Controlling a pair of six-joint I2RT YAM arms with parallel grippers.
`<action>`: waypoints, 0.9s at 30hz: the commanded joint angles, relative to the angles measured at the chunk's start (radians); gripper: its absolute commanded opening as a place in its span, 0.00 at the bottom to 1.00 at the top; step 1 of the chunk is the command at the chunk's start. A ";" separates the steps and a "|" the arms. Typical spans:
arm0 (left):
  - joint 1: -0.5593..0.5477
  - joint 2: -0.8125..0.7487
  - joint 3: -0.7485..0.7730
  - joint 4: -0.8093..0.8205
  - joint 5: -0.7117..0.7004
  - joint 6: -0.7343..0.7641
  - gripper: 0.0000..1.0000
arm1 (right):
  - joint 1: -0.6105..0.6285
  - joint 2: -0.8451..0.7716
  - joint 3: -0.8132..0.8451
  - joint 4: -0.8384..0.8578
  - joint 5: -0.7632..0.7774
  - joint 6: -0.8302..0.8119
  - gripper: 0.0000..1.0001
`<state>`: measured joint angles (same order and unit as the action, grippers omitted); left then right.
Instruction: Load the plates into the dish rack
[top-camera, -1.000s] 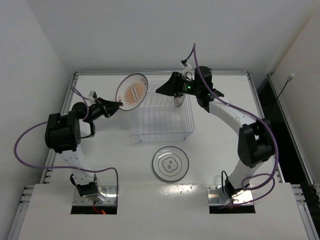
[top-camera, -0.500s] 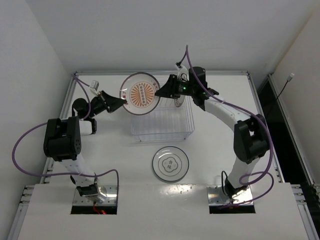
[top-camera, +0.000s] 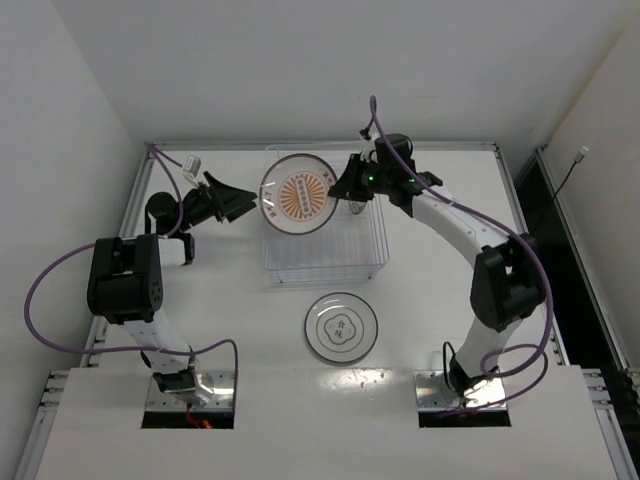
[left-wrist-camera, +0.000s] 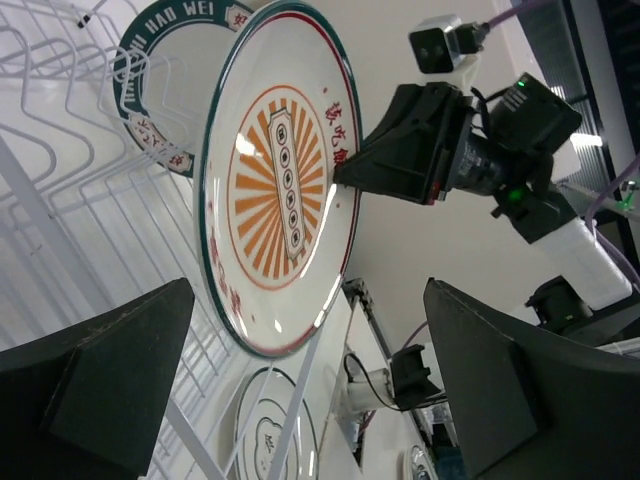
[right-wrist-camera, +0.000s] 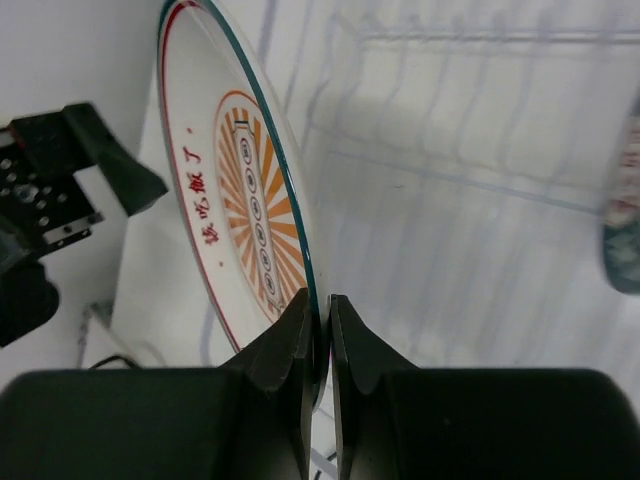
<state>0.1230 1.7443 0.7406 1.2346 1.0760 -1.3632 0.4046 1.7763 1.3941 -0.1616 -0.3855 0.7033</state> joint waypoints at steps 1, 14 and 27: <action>-0.006 -0.031 0.034 -0.001 0.012 0.061 1.00 | -0.012 -0.178 0.077 -0.062 0.250 -0.041 0.00; -0.006 -0.048 0.062 -0.234 -0.030 0.222 1.00 | 0.065 -0.121 0.274 -0.433 0.947 -0.105 0.00; -0.006 -0.111 0.131 -0.624 -0.126 0.478 1.00 | 0.158 0.116 0.505 -0.532 1.264 -0.162 0.00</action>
<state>0.1230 1.6733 0.8349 0.6704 0.9688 -0.9642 0.5426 1.8828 1.8164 -0.7181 0.7460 0.5701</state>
